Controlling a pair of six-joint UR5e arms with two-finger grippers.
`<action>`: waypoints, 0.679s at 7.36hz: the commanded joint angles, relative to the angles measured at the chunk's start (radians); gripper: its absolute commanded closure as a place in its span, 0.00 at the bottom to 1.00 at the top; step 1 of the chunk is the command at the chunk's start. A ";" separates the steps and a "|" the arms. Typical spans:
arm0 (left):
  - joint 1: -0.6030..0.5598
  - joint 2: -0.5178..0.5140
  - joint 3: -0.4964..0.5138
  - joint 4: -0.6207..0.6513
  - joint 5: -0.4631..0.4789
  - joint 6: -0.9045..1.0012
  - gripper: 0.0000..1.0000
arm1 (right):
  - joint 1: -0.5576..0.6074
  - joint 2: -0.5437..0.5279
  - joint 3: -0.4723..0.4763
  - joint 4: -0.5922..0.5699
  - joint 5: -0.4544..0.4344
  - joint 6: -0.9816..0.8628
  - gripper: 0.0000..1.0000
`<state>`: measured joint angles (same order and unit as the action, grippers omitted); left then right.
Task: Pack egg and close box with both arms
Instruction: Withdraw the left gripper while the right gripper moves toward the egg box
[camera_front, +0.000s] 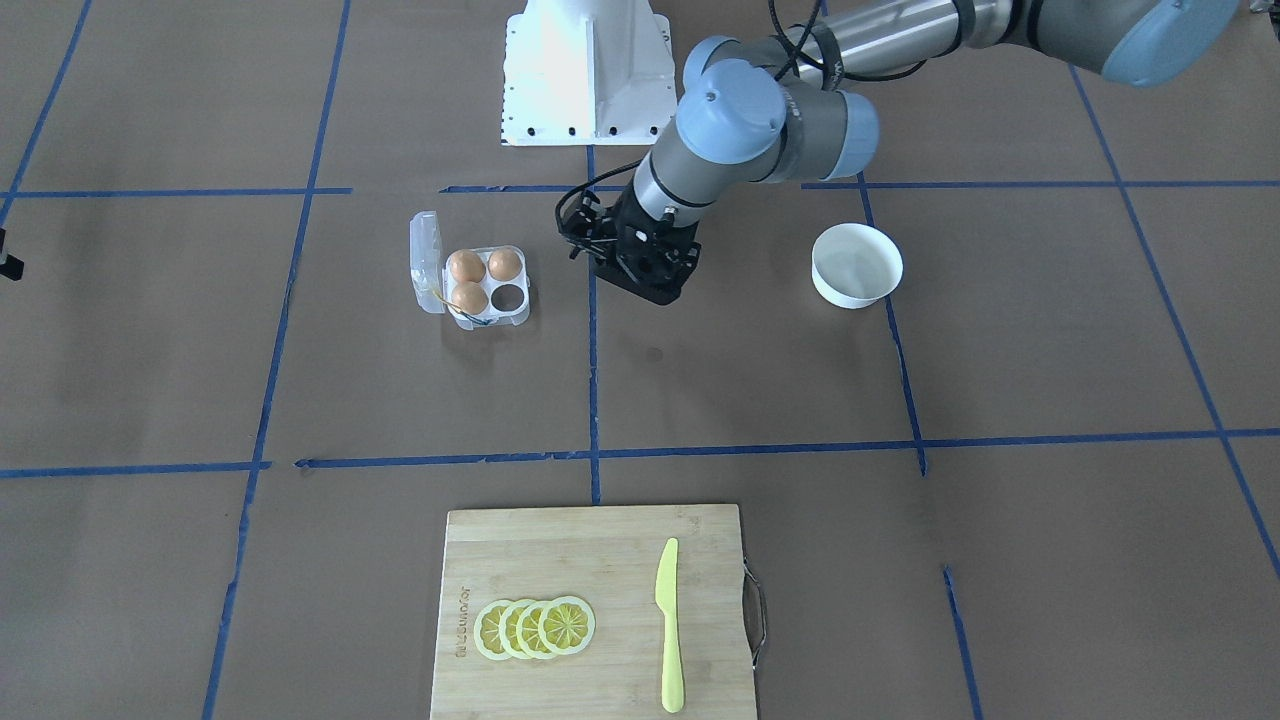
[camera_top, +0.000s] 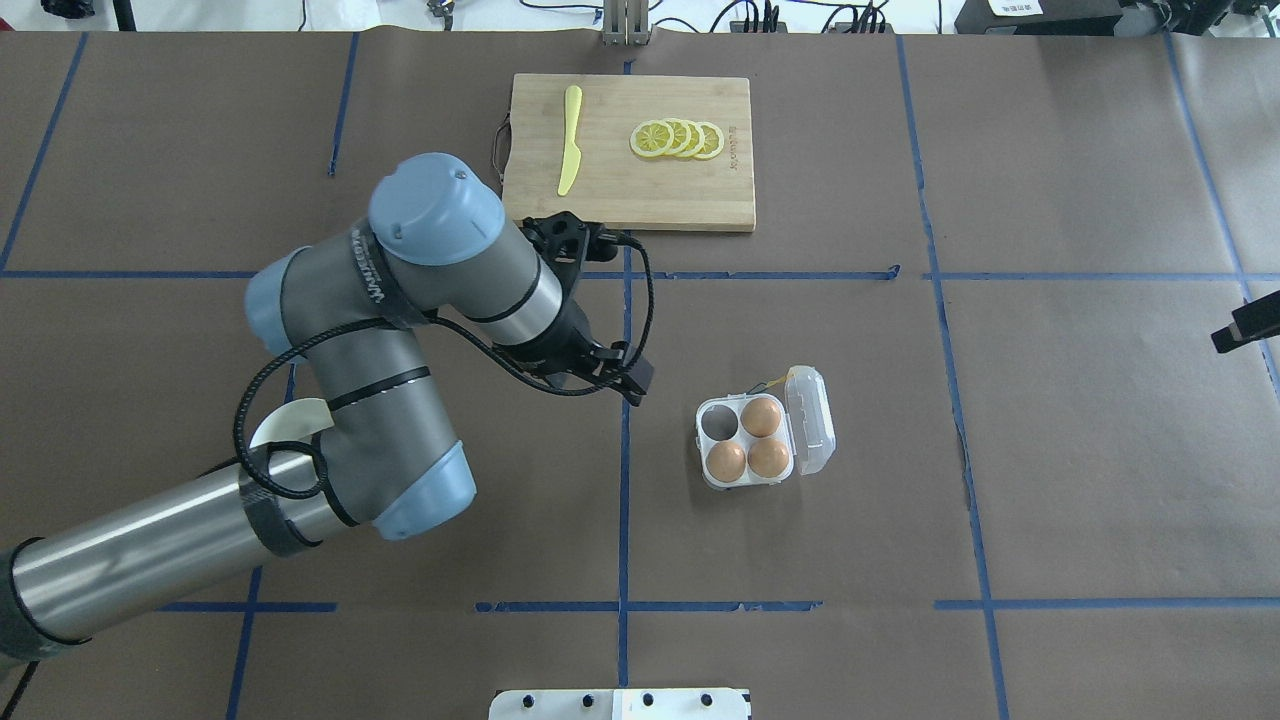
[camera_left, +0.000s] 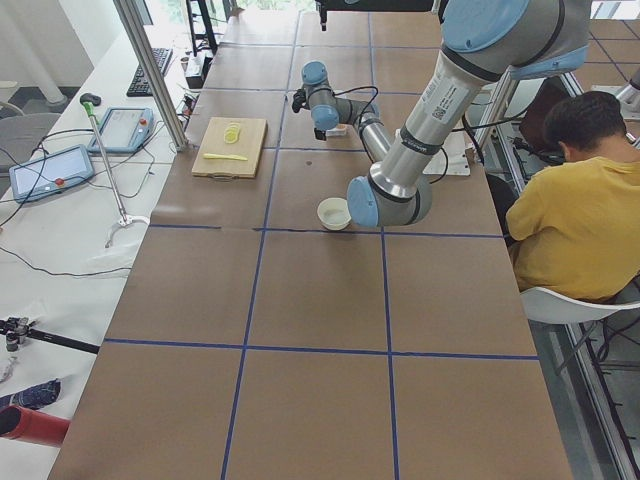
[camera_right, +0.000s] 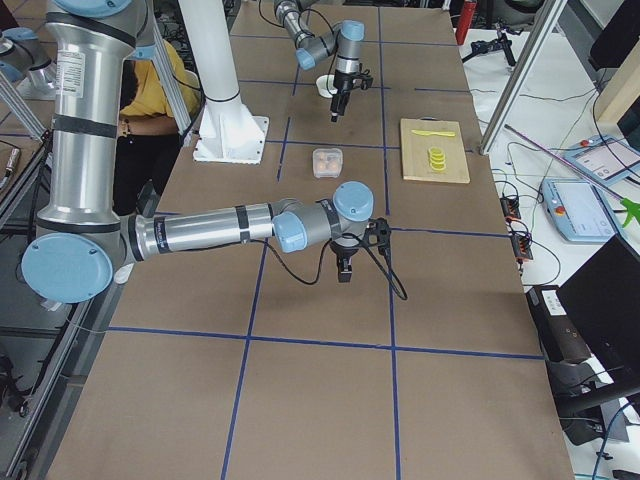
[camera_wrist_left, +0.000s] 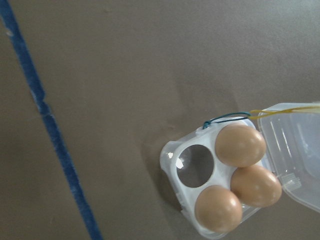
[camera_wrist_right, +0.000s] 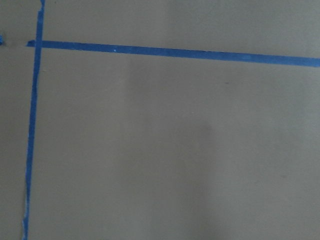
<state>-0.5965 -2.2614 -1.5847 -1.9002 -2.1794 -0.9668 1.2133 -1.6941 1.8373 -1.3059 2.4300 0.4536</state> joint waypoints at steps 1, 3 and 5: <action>-0.109 0.159 -0.107 0.001 -0.002 0.124 0.01 | -0.196 0.054 0.002 0.233 -0.101 0.401 0.00; -0.242 0.254 -0.156 0.003 -0.002 0.262 0.01 | -0.352 0.143 0.011 0.243 -0.197 0.584 0.00; -0.256 0.342 -0.216 0.001 -0.003 0.313 0.01 | -0.560 0.249 0.040 0.241 -0.354 0.828 0.00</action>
<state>-0.8371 -1.9664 -1.7681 -1.8987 -2.1824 -0.6828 0.7765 -1.5071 1.8638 -1.0662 2.1675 1.1403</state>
